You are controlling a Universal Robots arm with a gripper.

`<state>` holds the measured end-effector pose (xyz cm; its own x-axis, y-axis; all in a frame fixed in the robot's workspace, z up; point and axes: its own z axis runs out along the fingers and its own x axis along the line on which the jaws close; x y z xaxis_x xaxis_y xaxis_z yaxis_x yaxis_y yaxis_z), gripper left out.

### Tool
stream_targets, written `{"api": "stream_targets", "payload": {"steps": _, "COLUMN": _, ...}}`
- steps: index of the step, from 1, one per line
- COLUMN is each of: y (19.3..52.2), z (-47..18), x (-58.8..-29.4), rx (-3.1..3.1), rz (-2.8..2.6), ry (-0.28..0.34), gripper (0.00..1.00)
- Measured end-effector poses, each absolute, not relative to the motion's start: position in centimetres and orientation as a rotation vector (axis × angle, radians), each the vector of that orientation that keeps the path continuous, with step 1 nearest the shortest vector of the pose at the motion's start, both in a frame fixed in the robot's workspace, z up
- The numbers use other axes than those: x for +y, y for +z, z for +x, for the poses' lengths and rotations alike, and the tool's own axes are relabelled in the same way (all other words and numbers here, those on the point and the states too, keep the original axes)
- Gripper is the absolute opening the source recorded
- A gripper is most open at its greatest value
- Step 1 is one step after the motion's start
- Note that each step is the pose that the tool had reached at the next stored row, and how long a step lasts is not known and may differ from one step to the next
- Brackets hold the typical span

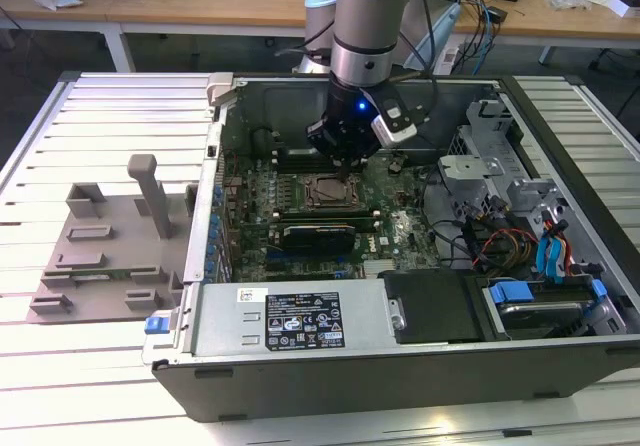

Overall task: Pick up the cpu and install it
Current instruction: 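Install the first cpu locking lever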

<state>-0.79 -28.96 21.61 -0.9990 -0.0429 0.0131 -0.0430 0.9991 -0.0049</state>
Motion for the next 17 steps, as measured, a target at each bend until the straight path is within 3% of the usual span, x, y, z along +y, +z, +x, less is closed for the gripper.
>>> {"api": "stream_targets", "payload": {"steps": 17, "y": 22.0, "z": -0.8, "x": -30.3, "rx": -3.127, "rz": 0.063, "ry": 0.043, "gripper": 0.11}}
